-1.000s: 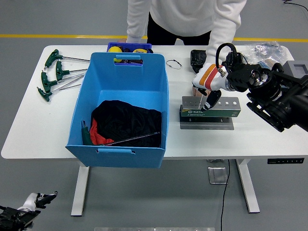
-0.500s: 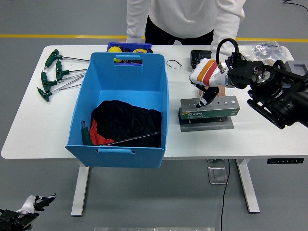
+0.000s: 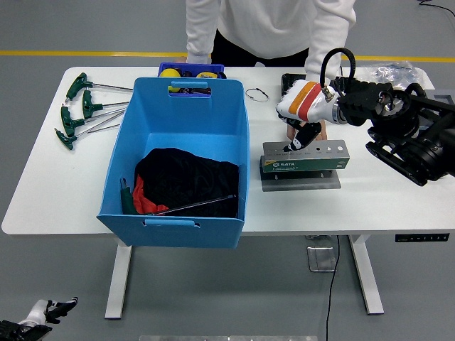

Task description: Lift tool from toolbox,place it in box,lift tool from toolbox,place it in box

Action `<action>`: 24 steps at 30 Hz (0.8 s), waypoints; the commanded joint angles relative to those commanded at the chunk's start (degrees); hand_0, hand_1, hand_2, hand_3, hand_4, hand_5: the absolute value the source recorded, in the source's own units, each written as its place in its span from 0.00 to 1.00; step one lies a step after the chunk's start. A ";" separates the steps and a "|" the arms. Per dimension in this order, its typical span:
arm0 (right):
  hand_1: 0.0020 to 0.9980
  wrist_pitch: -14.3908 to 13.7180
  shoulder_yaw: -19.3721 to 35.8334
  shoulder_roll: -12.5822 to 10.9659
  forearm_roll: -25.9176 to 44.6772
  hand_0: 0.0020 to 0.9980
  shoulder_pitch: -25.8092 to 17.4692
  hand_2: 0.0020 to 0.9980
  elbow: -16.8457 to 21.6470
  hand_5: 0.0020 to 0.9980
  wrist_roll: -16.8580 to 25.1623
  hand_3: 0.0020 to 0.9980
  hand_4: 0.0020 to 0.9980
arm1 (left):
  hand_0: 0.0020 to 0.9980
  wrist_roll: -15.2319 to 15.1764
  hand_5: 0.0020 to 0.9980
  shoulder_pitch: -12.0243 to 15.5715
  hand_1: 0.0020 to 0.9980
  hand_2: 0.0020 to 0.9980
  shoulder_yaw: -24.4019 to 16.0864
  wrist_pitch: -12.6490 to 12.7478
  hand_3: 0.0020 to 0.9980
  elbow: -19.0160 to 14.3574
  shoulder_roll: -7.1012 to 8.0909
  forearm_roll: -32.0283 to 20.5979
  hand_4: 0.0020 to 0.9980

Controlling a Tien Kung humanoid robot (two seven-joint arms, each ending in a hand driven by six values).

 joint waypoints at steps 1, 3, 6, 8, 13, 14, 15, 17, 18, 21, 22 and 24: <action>0.00 0.91 0.22 -0.11 -0.14 0.00 0.28 0.03 0.30 0.62 -0.42 0.03 0.91 | 0.73 0.04 0.62 0.12 0.72 0.70 -0.17 -0.02 0.67 0.00 0.03 0.15 0.69; 0.00 2.18 0.59 -0.26 -0.39 0.00 0.74 0.03 0.61 0.62 -0.75 0.03 0.91 | 0.73 0.10 0.62 0.34 0.72 0.70 -0.39 -0.08 0.67 0.00 0.09 0.40 0.69; 0.00 3.32 1.08 -0.58 -0.50 0.00 1.36 0.03 1.21 0.60 -0.98 0.03 0.89 | 0.73 0.23 0.62 0.62 0.72 0.70 -0.80 -0.15 0.67 0.00 0.14 0.83 0.70; 0.00 4.11 1.51 -1.01 -0.92 0.00 1.91 0.03 2.03 0.60 -1.12 0.03 0.89 | 0.73 0.32 0.62 0.87 0.72 0.70 -1.24 -0.17 0.67 0.00 0.17 1.20 0.70; 0.00 5.91 3.25 -2.11 -2.43 0.00 3.85 0.03 4.92 0.59 -1.87 0.03 0.87 | 0.73 0.46 0.62 1.41 0.72 0.70 -2.17 -0.21 0.66 0.00 0.27 1.92 0.69; 0.00 6.64 3.63 -2.34 -2.74 0.00 4.43 0.03 5.62 0.59 -2.29 0.03 0.87 | 0.73 0.51 0.62 1.52 0.72 0.70 -2.43 -0.25 0.66 0.00 0.30 2.14 0.69; 0.00 7.30 3.81 -2.54 -3.07 0.00 5.05 0.03 6.30 0.59 -2.58 0.03 0.87 | 0.73 0.55 0.62 1.61 0.72 0.70 -2.62 -0.28 0.66 0.00 0.34 2.27 0.69; 0.00 7.88 3.90 -2.82 -3.47 0.00 5.80 0.04 7.10 0.59 -2.71 0.04 0.87 | 0.73 0.59 0.62 1.70 0.72 0.70 -2.85 -0.31 0.66 0.00 0.38 2.43 0.69; 0.00 8.30 4.07 -3.24 -3.91 0.00 6.53 0.04 8.19 0.59 -2.72 0.04 0.87 | 0.73 0.64 0.62 1.82 0.72 0.70 -3.07 -0.33 0.66 0.00 0.42 2.60 0.69; 0.00 8.58 4.68 -3.98 -4.52 0.00 7.51 0.04 10.24 0.59 -2.86 0.04 0.87 | 0.73 0.74 0.62 2.00 0.72 0.70 -3.45 -0.37 0.66 0.00 0.48 2.93 0.69; 0.00 8.63 5.23 -4.31 -4.94 0.00 7.95 0.04 11.53 0.59 -2.97 0.04 0.87 | 0.73 0.80 0.62 2.08 0.72 0.70 -3.75 -0.40 0.66 0.00 0.51 3.21 0.69; 0.00 8.56 6.38 -4.67 -5.53 0.00 8.54 0.04 13.80 0.59 -3.08 0.04 0.87 | 0.73 0.93 0.62 2.21 0.72 0.70 -4.29 -0.47 0.67 0.00 0.52 3.74 0.69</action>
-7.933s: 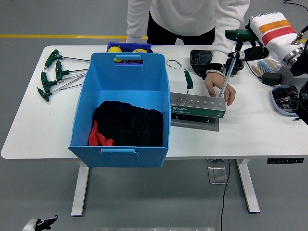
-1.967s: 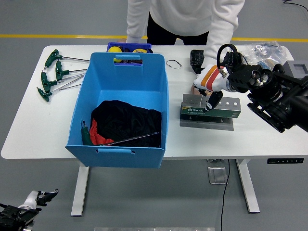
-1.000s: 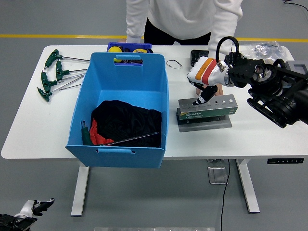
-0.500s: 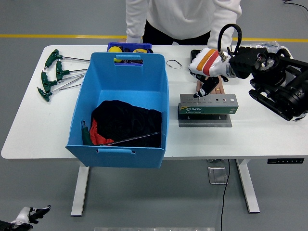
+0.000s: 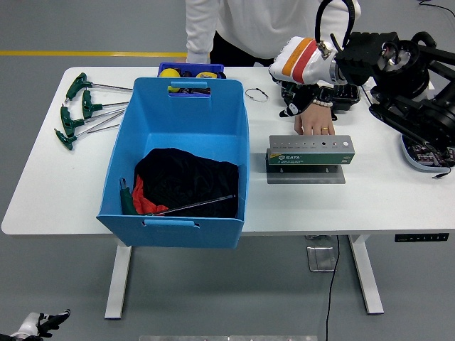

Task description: Lift tool from toolbox,place it in box,lift tool from toolbox,place it in box

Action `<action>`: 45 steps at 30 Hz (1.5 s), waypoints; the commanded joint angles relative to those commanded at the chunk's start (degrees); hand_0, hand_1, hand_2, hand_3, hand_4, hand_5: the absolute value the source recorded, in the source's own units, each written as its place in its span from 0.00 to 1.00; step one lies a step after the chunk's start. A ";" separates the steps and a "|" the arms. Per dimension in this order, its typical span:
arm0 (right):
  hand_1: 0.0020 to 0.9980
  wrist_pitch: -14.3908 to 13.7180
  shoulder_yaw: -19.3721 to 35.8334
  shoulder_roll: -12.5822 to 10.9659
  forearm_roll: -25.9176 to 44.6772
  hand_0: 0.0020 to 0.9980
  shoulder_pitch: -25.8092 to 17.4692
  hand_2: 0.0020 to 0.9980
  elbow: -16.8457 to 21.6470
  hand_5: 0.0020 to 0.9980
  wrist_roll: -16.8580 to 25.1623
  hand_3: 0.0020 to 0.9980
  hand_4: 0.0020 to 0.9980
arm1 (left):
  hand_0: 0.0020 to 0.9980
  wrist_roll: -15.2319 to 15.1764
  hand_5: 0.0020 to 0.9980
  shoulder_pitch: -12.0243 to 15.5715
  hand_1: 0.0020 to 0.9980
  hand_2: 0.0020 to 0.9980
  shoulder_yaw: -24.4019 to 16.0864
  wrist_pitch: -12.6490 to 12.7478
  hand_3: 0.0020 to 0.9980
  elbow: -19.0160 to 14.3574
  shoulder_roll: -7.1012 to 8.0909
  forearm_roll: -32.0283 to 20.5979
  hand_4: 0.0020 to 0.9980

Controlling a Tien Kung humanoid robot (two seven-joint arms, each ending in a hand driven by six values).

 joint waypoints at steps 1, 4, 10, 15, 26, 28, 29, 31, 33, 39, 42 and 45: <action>0.00 -0.06 0.59 0.02 -0.13 0.00 0.27 0.04 0.90 0.59 -0.09 0.04 0.87 | 0.73 0.08 0.62 0.06 0.72 0.70 -0.25 -0.04 0.67 0.00 -0.01 0.27 0.69; 0.00 0.07 2.35 0.48 -0.37 0.00 1.08 0.04 4.49 0.59 -0.56 0.04 0.87 | 0.73 0.35 0.62 0.19 0.72 0.70 -0.97 -0.19 0.67 0.00 -0.06 1.18 0.69; 0.00 -1.02 5.06 4.38 -0.14 0.00 1.55 0.04 10.61 0.59 -1.46 0.04 0.87 | 0.73 0.81 0.62 0.30 0.72 0.70 -1.39 -0.53 0.67 0.00 -0.29 2.23 0.69; 0.00 -6.52 1.94 7.86 3.70 0.00 2.24 0.05 12.69 0.58 -1.25 0.06 0.87 | 0.73 1.07 0.61 0.36 0.72 0.70 -1.96 -0.65 0.67 0.00 -0.34 3.24 0.69; 0.31 -8.69 -3.16 14.06 5.02 0.38 2.28 0.45 8.52 0.54 -0.64 0.49 0.89 | 0.73 1.30 0.62 -0.22 0.72 0.70 -2.32 -0.89 0.67 0.00 -0.08 4.81 0.69; 0.31 -8.31 -3.37 14.33 5.08 0.38 2.21 0.45 8.02 0.54 -0.94 0.49 0.89 | 0.73 1.34 0.62 -0.29 0.72 0.70 -2.53 -0.89 0.67 0.00 -0.07 5.09 0.69; 0.31 -8.15 -3.53 14.26 4.97 0.38 2.11 0.45 7.83 0.54 -1.18 0.49 0.89 | 0.73 1.38 0.62 -0.33 0.72 0.70 -2.68 -0.90 0.67 0.00 -0.06 5.30 0.69; 0.56 -8.59 -3.83 13.84 5.00 0.52 1.97 0.65 7.65 0.54 -1.05 0.60 0.91 | 0.73 1.37 0.62 -0.42 0.72 0.70 -2.68 -0.92 0.67 0.00 0.00 5.40 0.69; 0.56 -9.04 -4.04 13.53 4.90 0.52 1.81 0.65 7.30 0.54 -0.82 0.60 0.91 | 0.73 1.41 0.62 -0.49 0.72 0.70 -3.05 -0.88 0.67 0.00 -0.01 5.66 0.69; 0.65 -9.75 -4.35 13.34 4.86 0.63 1.38 0.74 5.64 0.53 -0.44 0.74 0.92 | 0.73 1.38 0.62 -0.79 0.72 0.70 -2.72 -0.92 0.67 0.00 -0.06 5.36 0.70; 0.68 -9.46 -4.23 13.17 4.90 0.67 1.07 0.76 5.08 0.52 -0.48 0.78 0.93 | 0.73 1.36 0.62 -0.84 0.72 0.70 -2.57 -0.85 0.67 0.00 -0.14 5.07 0.70; 0.68 -9.00 -3.66 12.80 4.92 0.67 0.38 0.76 4.55 0.52 -0.60 0.78 0.93 | 0.73 1.33 0.62 -0.84 0.72 0.70 -2.38 -0.82 0.67 0.00 -0.20 4.73 0.70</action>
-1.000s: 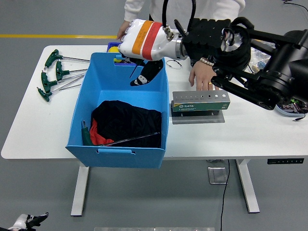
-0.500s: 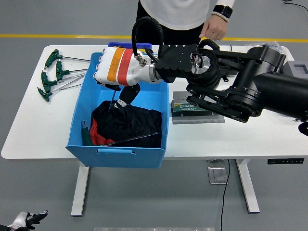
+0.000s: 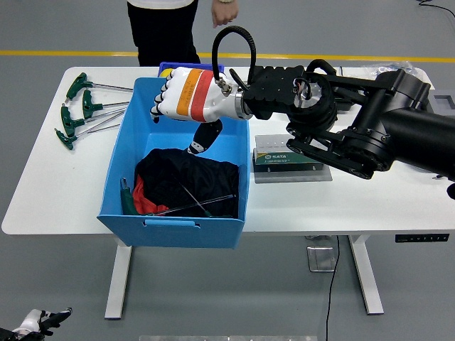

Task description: Lift tool from toolbox,place it in box,lift tool from toolbox,place it in box

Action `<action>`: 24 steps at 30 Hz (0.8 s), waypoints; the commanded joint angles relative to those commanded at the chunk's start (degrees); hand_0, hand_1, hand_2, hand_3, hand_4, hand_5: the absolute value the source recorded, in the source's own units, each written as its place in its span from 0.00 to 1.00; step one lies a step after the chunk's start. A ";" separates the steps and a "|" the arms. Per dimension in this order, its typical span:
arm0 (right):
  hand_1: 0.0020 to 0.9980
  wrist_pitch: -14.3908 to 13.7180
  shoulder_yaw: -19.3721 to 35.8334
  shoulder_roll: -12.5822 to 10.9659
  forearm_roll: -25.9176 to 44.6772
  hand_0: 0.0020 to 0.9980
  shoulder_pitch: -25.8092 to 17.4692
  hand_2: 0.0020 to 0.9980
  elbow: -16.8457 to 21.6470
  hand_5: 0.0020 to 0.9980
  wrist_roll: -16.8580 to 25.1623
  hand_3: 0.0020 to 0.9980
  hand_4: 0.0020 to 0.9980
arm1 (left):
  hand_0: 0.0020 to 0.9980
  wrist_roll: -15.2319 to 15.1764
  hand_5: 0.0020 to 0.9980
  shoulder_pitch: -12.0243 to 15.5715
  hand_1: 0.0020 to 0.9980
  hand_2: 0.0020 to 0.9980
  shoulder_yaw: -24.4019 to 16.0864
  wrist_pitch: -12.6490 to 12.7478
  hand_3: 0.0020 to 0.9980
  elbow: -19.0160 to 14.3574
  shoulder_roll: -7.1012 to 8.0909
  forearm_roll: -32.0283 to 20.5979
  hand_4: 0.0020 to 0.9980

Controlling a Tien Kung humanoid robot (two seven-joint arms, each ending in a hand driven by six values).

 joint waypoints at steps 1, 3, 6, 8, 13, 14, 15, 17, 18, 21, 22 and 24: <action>0.68 0.15 0.22 -0.12 0.06 0.67 -0.28 0.76 -0.19 0.52 -0.09 0.78 0.93 | 0.73 0.00 0.62 0.02 0.72 0.70 0.04 0.02 0.67 0.00 -0.03 -0.11 0.70; 0.70 0.27 0.71 -0.64 0.22 0.69 -0.98 0.78 -0.56 0.52 -0.18 0.79 0.94 | 0.73 0.00 0.62 0.06 0.72 0.70 0.19 0.04 0.67 0.00 -0.08 -0.36 0.70; 0.70 0.49 1.56 -1.92 0.34 0.69 -2.34 0.78 -0.77 0.52 -0.31 0.79 0.94 | 0.73 -0.01 0.62 0.16 0.72 0.70 0.33 0.06 0.67 0.00 -0.15 -0.69 0.70; 0.71 0.59 2.37 -3.41 0.69 0.71 -3.79 0.78 -0.75 0.51 -0.50 0.78 0.94 | 0.73 -0.02 0.62 0.25 0.72 0.70 0.32 0.11 0.67 0.00 -0.24 -0.96 0.70; 0.71 0.77 3.77 -7.27 1.45 0.71 -7.07 0.78 -0.78 0.51 -0.87 0.78 0.94 | 0.73 -0.10 0.62 0.36 0.72 0.70 0.85 0.16 0.67 0.00 -0.38 -2.01 0.70; 0.71 0.89 4.29 -8.56 1.80 0.71 -8.13 0.78 -0.81 0.51 -0.94 0.78 0.95 | 0.73 -0.09 0.62 0.40 0.72 0.70 0.86 0.16 0.67 0.00 -0.44 -2.17 0.70; 0.71 0.93 4.55 -9.18 1.97 0.71 -8.61 0.78 -0.83 0.51 -0.98 0.78 0.95 | 0.73 -0.09 0.62 0.41 0.72 0.70 0.85 0.17 0.67 0.00 -0.47 -2.22 0.70; 0.71 0.89 6.14 -11.12 3.16 0.71 -10.50 0.78 -0.95 0.51 -1.14 0.78 0.95 | 0.73 -0.07 0.62 0.54 0.72 0.70 0.87 0.14 0.67 0.00 -0.57 -2.41 0.70; 0.71 0.75 7.18 -12.11 4.13 0.71 -11.63 0.78 -0.91 0.51 -1.27 0.78 0.95 | 0.73 -0.05 0.62 0.62 0.72 0.70 0.87 0.10 0.67 0.00 -0.61 -2.47 0.70; 0.71 -0.76 10.99 -15.05 8.92 0.72 -15.53 0.77 -0.75 0.51 -1.25 0.71 0.94 | 0.73 -0.02 0.62 0.76 0.72 0.70 1.27 -0.04 0.67 0.00 -0.70 -2.79 0.70; 0.71 -1.40 12.25 -15.87 10.74 0.72 -16.81 0.77 -0.71 0.51 -1.05 0.71 0.94 | 0.73 -0.03 0.62 0.79 0.72 0.70 1.39 -0.07 0.67 0.00 -0.72 -2.91 0.70; 0.71 -2.69 15.14 -17.60 15.29 0.72 -19.87 0.77 -0.39 0.51 -0.62 0.71 0.94 | 0.73 -0.05 0.62 0.88 0.72 0.70 1.58 -0.11 0.67 0.00 -0.79 -3.20 0.70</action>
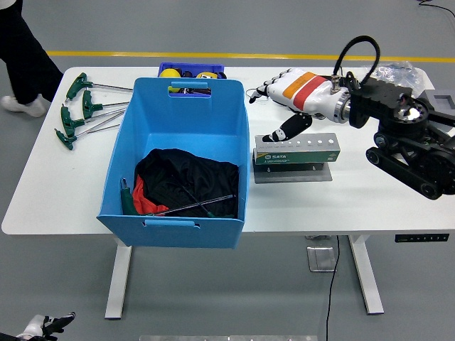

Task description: Lift tool from toolbox,place it in box,lift tool from toolbox,place it in box

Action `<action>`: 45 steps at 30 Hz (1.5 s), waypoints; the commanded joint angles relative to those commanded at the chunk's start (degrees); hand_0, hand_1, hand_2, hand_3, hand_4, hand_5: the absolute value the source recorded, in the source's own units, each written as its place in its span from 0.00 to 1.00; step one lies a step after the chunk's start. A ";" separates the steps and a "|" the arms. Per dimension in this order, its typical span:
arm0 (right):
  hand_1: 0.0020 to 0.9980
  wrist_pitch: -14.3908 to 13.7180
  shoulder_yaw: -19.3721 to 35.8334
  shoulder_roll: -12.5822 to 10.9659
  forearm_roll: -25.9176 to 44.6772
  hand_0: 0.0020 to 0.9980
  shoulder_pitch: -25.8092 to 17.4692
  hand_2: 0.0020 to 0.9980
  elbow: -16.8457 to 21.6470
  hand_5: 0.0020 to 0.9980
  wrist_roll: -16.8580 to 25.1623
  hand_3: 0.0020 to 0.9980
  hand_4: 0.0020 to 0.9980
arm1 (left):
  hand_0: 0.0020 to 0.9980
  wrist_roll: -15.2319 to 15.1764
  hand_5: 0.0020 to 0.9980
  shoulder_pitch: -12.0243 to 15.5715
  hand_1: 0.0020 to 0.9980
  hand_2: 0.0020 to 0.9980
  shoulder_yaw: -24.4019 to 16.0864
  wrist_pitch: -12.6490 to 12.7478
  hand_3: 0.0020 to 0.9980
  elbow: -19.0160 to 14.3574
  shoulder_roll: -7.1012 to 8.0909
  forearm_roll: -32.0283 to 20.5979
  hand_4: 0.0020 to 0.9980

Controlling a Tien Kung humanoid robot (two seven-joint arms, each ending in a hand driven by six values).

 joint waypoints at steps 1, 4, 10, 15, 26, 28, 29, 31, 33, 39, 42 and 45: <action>0.71 -0.51 1.55 -0.96 2.15 0.72 -1.65 0.77 0.38 0.51 0.27 0.71 0.94 | 0.73 -0.02 0.62 0.03 0.72 0.70 0.08 -0.01 0.67 0.00 -0.04 -0.12 0.70; 0.71 -1.31 6.59 -3.51 9.59 0.72 -7.38 0.77 1.95 0.52 1.33 0.69 0.95 | 0.73 -0.08 0.62 0.03 0.72 0.70 0.30 -0.05 0.67 0.00 -0.15 -0.43 0.70; 0.72 -0.32 17.22 -5.18 24.12 0.75 -19.29 0.79 5.13 0.57 4.06 0.73 0.99 | 0.73 -0.36 0.62 0.10 0.72 0.70 1.05 -0.01 0.67 0.00 -0.50 -1.47 0.70; 0.77 1.88 25.85 -4.85 36.41 0.80 -28.05 0.81 9.87 0.75 1.53 0.82 1.00 | 0.73 -1.14 0.63 -0.10 0.72 0.70 5.45 -0.32 0.67 0.00 -0.58 -5.51 0.70; 0.73 -7.38 48.34 3.50 45.65 0.77 -44.17 0.77 22.53 0.77 -5.72 0.67 0.92 | 0.73 -1.92 0.63 -0.09 0.72 0.70 8.97 -0.40 0.67 0.00 -0.86 -8.32 0.70; 0.75 -6.49 51.11 4.97 44.55 0.78 -46.69 0.79 23.90 0.81 -5.49 0.73 0.97 | 0.73 -1.92 0.62 -0.07 0.72 0.70 9.06 -0.47 0.67 0.00 -0.89 -8.19 0.69; 0.75 -6.12 52.08 5.56 44.04 0.78 -47.59 0.79 24.31 0.81 -5.35 0.73 0.97 | 0.73 -1.90 0.62 -0.05 0.72 0.70 8.98 -0.50 0.67 0.00 -0.90 -8.05 0.69; 0.75 -4.66 54.49 7.33 42.59 0.78 -49.85 0.79 25.12 0.81 -4.92 0.73 0.97 | 0.73 -1.85 0.62 0.02 0.72 0.70 8.75 -0.54 0.67 0.00 -0.95 -7.70 0.69; 0.75 -3.02 56.64 9.04 41.32 0.79 -51.49 0.80 25.55 0.88 -4.65 0.79 1.00 | 0.73 -1.83 0.62 0.10 0.72 0.70 8.81 -0.59 0.67 0.00 -0.98 -7.66 0.69; 0.75 3.52 65.03 13.34 35.43 0.78 -54.00 0.80 26.97 0.89 -9.02 0.79 1.00 | 0.73 -1.61 0.63 0.48 0.72 0.70 9.10 -1.09 0.67 0.00 -0.94 -7.00 0.69; 0.75 3.78 66.75 12.91 35.03 0.78 -54.05 0.80 27.61 0.89 -10.43 0.79 1.00 | 0.73 -1.57 0.63 0.62 0.72 0.70 9.15 -1.29 0.67 0.00 -0.91 -6.86 0.69; 0.74 4.16 68.18 12.82 35.04 0.78 -53.70 0.79 28.21 0.91 -12.04 0.79 1.00 | 0.72 -1.46 0.62 0.62 0.72 0.70 8.73 -1.45 0.67 0.00 -0.93 -6.29 0.69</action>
